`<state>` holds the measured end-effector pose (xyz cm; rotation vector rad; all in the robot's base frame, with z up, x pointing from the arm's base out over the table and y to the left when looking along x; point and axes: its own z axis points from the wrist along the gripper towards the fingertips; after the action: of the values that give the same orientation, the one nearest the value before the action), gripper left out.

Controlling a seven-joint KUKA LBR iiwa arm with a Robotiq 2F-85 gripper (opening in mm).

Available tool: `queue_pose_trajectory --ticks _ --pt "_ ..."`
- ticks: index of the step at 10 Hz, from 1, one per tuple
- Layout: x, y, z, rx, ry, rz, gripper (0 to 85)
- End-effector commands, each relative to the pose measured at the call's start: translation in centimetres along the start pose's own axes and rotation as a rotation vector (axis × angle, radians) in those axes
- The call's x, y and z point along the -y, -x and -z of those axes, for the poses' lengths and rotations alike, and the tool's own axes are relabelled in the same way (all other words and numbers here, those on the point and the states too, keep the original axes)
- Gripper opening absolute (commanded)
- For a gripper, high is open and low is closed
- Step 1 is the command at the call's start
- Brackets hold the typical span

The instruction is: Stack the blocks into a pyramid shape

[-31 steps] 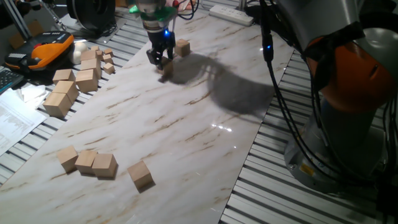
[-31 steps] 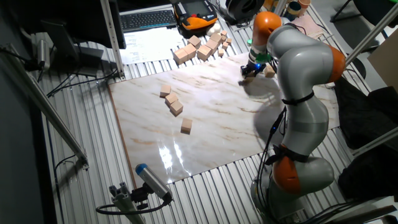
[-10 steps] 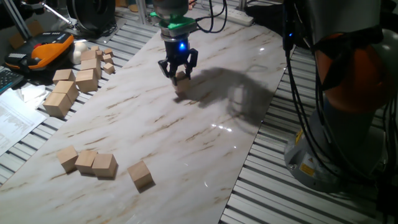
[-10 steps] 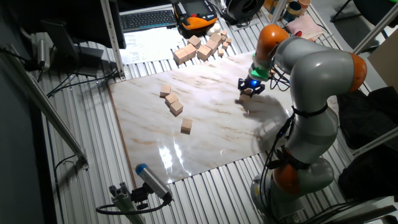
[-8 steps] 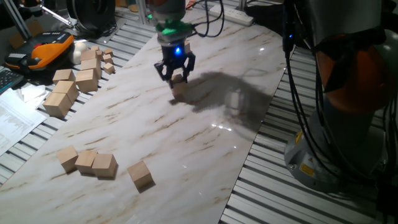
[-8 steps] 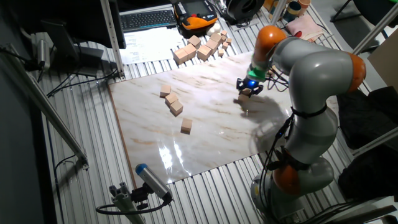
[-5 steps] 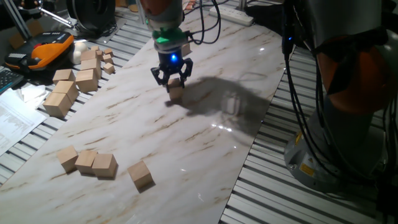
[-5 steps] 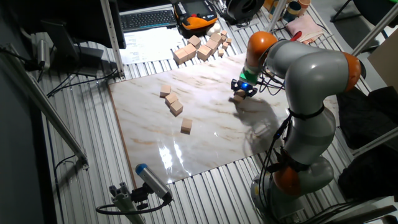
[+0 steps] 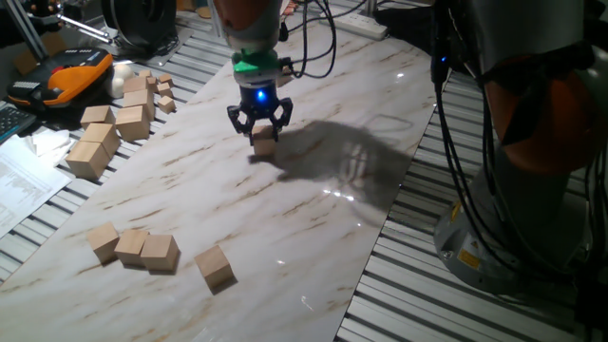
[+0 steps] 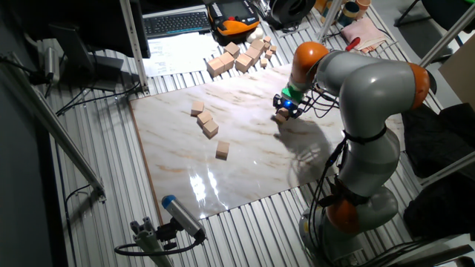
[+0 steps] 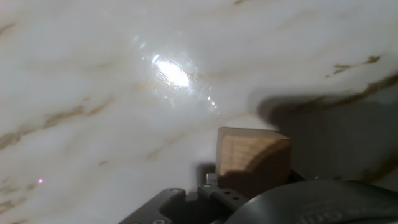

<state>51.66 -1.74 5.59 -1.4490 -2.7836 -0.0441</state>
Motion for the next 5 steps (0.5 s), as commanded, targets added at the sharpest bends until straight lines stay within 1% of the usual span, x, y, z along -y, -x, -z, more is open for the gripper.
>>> queue_pose_trajectory --ticks 1,3,4,5 --pt "-0.13 -0.23 -0.06 0.026 -0.006 -0.685 0.0" --pt "-0.18 -0.24 -0.12 0.039 -0.036 -0.658 0.0" --pt "-0.21 -0.22 -0.20 0.037 -0.038 -0.626 0.0" --pt "-0.29 -0.17 -0.30 0.040 -0.051 -0.597 17.0"
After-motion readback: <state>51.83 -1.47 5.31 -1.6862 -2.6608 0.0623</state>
